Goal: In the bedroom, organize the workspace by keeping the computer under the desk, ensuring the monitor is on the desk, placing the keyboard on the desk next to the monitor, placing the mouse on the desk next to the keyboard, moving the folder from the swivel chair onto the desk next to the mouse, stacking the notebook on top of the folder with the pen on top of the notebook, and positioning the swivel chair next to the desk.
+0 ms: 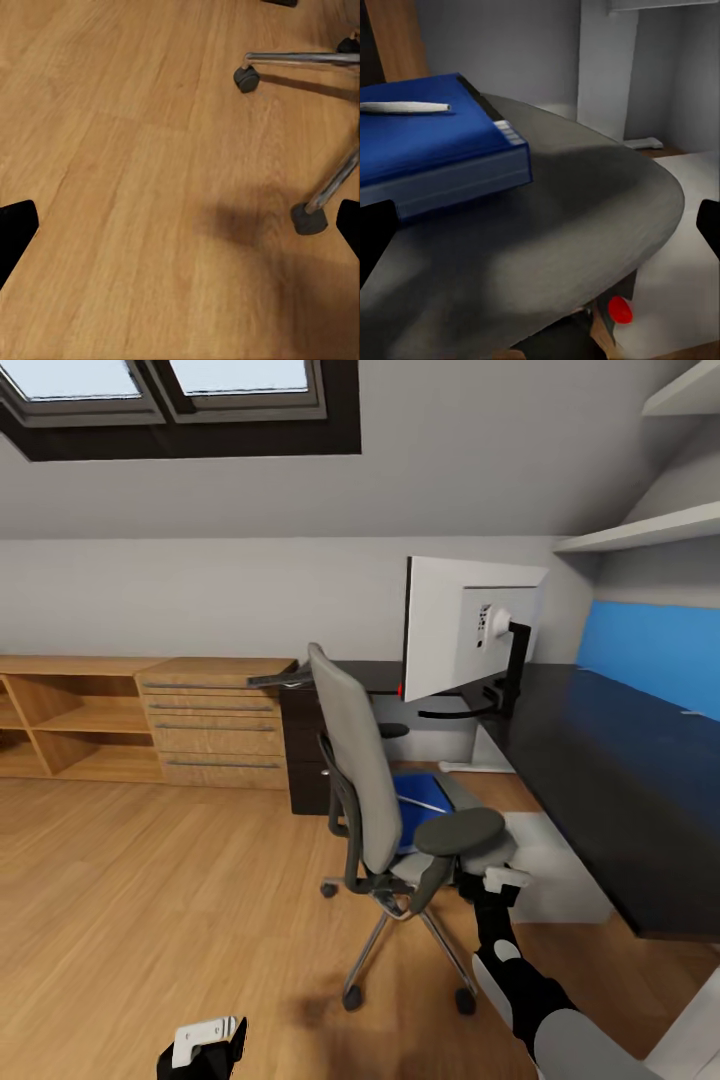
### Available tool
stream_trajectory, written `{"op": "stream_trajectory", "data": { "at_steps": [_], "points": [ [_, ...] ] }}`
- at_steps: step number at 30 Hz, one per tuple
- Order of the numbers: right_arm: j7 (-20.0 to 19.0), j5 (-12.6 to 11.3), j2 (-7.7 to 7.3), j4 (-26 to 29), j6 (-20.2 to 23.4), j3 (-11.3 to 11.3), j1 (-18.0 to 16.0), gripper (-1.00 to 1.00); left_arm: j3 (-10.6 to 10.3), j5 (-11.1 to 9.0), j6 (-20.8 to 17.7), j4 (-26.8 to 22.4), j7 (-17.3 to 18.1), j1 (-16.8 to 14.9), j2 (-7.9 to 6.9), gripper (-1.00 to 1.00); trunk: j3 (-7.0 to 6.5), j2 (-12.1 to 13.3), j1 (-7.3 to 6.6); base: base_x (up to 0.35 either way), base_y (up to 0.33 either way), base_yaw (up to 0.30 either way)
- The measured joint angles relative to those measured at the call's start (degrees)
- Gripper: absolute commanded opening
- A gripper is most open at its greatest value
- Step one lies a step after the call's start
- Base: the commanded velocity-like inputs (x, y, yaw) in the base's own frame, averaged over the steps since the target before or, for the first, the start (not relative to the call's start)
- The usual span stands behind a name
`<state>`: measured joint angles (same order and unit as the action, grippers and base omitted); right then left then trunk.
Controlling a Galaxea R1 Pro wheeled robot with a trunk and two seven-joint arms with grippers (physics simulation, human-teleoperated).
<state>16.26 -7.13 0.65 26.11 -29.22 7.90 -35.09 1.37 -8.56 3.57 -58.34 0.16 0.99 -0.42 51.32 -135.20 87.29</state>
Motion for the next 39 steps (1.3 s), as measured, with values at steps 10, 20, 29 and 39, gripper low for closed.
{"op": "stream_trajectory", "data": {
  "at_steps": [10,20,29,39],
  "points": [
    [0.0,0.0,0.0,0.0,0.0,0.0,0.0,1.0,0.0,0.0,0.0,0.0,0.0,0.0,0.0,1.0,0.0,0.0,0.0,0.0,0.186,0.0],
    [0.0,0.0,-0.03,0.1,0.0,0.0,0.0,1.0,-0.1,0.1,0.0,0.0,0.0,0.0,0.0,1.0,0.0,0.0,0.0,0.0,0.252,0.0],
    [0.0,0.1,-0.01,0.0,0.0,0.0,0.0,1.0,-0.1,0.0,0.1,0.0,0.0,0.0,0.0,1.0,0.0,0.0,0.0,0.0,0.177,0.0],
    [0.0,0.1,-0.12,0.0,0.0,-0.1,0.0,1.0,-0.1,0.0,0.1,0.0,0.0,0.0,0.0,1.0,0.0,0.0,0.02,-0.101,-0.089,0.0]
  ]
}}
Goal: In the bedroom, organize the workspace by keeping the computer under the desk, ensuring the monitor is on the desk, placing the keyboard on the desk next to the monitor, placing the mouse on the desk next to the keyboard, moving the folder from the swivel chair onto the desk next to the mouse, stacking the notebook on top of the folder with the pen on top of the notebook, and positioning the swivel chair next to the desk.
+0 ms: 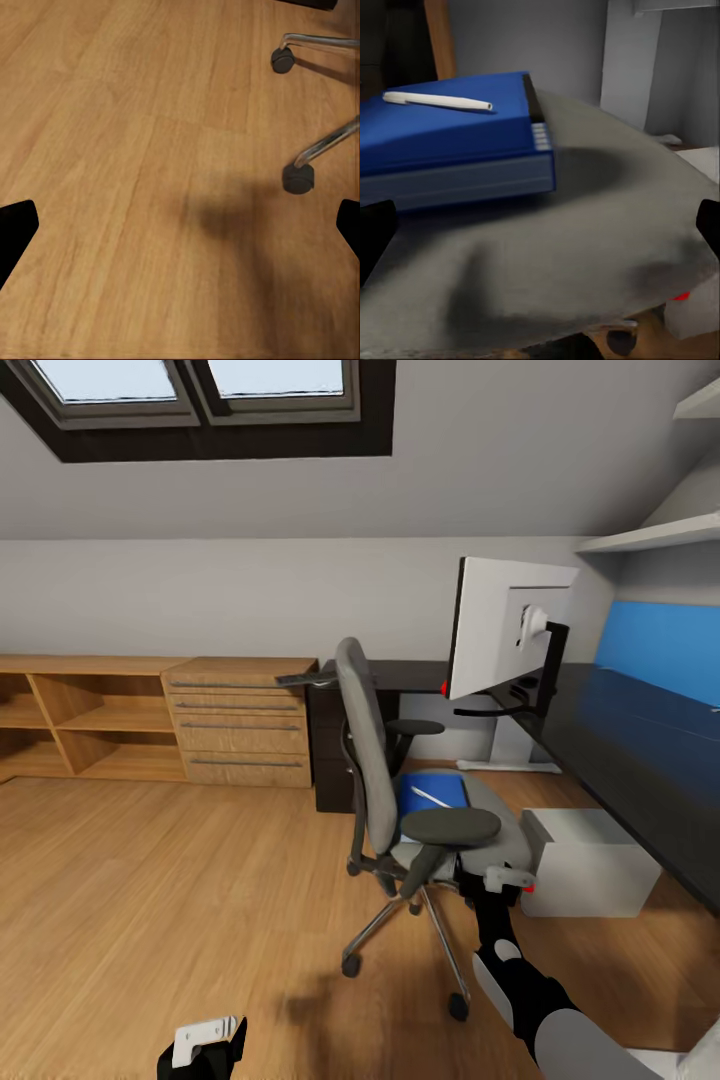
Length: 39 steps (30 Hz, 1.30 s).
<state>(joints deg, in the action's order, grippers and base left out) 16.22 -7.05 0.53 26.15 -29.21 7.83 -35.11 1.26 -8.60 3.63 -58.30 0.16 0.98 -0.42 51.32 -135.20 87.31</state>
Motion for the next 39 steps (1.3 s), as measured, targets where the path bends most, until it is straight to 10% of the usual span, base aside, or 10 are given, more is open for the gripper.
{"op": "stream_trajectory", "data": {
  "at_steps": [39],
  "points": [
    [0.0,-5.7,-1.51,-0.2,-3.5,0.3,0.0,1.0,0.0,0.0,0.0,0.0,0.0,0.0,0.0,1.0,0.0,0.0,-0.02,-0.1,-0.094,0.0]
  ]
}}
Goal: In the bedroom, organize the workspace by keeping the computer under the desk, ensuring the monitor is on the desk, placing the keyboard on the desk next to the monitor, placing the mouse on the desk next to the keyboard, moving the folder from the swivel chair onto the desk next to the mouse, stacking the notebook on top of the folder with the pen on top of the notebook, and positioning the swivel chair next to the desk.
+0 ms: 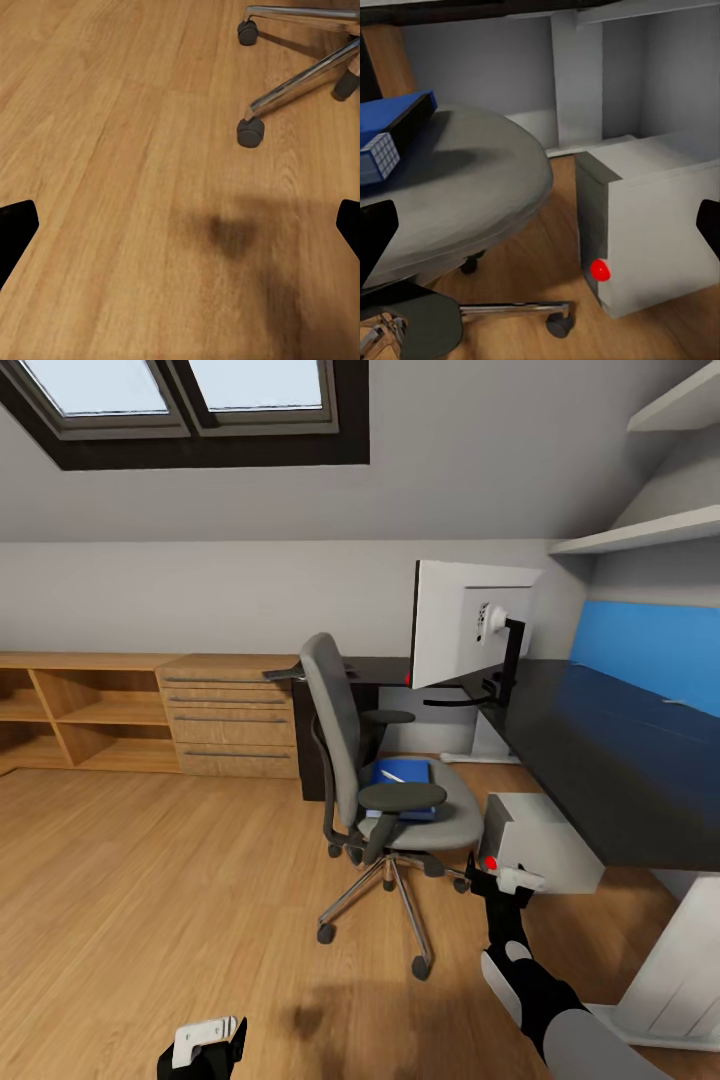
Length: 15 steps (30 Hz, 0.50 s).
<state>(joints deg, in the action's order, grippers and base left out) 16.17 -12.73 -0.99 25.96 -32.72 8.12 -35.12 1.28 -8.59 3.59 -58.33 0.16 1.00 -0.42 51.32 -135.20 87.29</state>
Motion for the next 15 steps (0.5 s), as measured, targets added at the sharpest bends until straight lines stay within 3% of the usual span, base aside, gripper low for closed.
{"op": "stream_trajectory", "data": {
  "at_steps": [15],
  "points": [
    [0.3,-0.2,1.15,0.1,-0.2,-0.1,0.0,1.0,-0.1,0.1,0.1,0.0,0.0,0.0,0.04,1.0,0.0,0.0,-0.01,0.019,0.0,0.0]
  ]
}}
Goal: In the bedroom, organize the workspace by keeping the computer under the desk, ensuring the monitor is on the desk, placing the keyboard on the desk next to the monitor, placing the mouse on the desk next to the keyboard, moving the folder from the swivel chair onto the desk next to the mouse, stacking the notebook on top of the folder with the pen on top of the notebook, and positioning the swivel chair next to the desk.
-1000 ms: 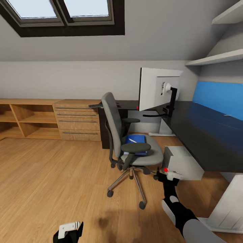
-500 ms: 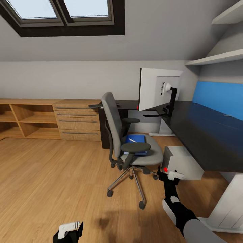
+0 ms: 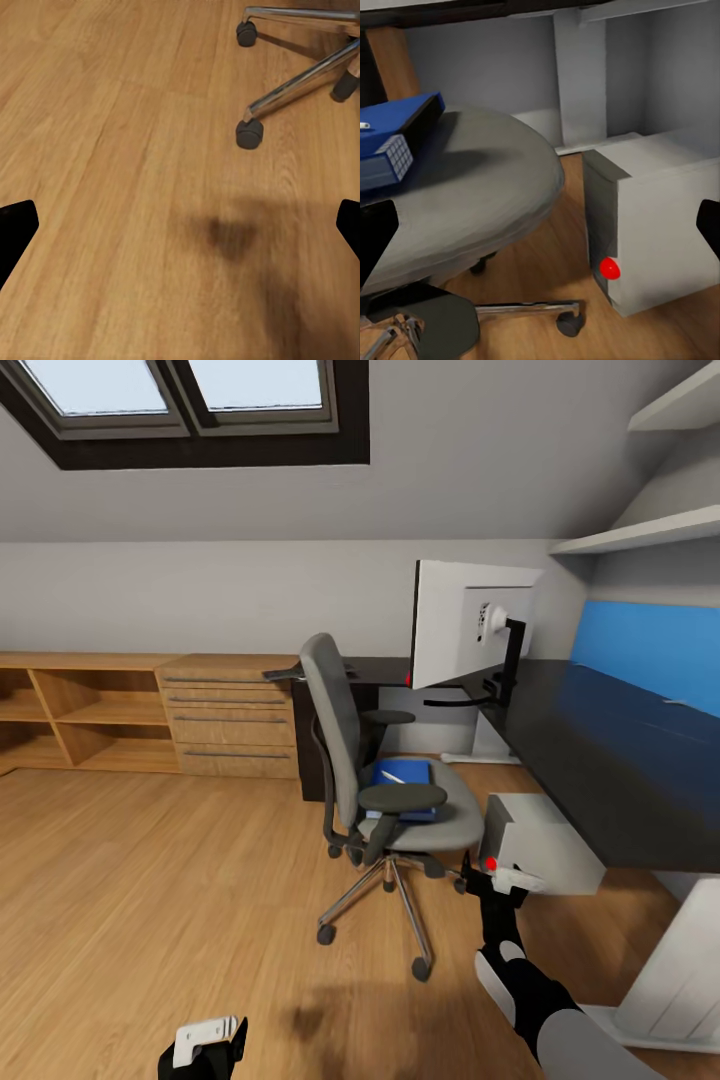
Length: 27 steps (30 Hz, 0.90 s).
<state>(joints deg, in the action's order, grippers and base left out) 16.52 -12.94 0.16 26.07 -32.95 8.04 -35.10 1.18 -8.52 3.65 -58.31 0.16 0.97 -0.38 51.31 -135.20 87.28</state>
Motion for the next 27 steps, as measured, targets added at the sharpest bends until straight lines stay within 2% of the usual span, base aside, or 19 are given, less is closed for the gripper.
{"op": "stream_trajectory", "data": {
  "at_steps": [9,23,26,27],
  "points": [
    [0.0,0.0,-0.03,0.0,0.0,0.0,0.1,1.0,0.0,-0.1,0.0,0.1,0.0,0.0,-0.04,1.0,0.0,0.0,-0.01,0.247,0.0,0.0],
    [0.0,-0.1,-0.37,0.0,-0.2,-0.2,0.1,1.0,-0.1,-0.1,0.0,0.5,0.0,0.0,0.02,1.0,0.0,0.0,0.0,0.073,0.0,0.0],
    [0.0,-1.1,-0.46,0.0,-0.1,-0.2,0.1,1.0,-0.1,0.0,0.0,0.9,0.0,0.0,0.01,1.0,0.0,0.0,0.01,0.03,0.0,0.0],
    [-0.1,-2.0,-0.5,0.1,-0.1,-0.2,0.1,1.0,-0.1,0.0,0.0,1.0,0.0,0.0,0.01,1.0,0.0,0.0,0.01,0.016,0.0,0.0]
  ]
}}
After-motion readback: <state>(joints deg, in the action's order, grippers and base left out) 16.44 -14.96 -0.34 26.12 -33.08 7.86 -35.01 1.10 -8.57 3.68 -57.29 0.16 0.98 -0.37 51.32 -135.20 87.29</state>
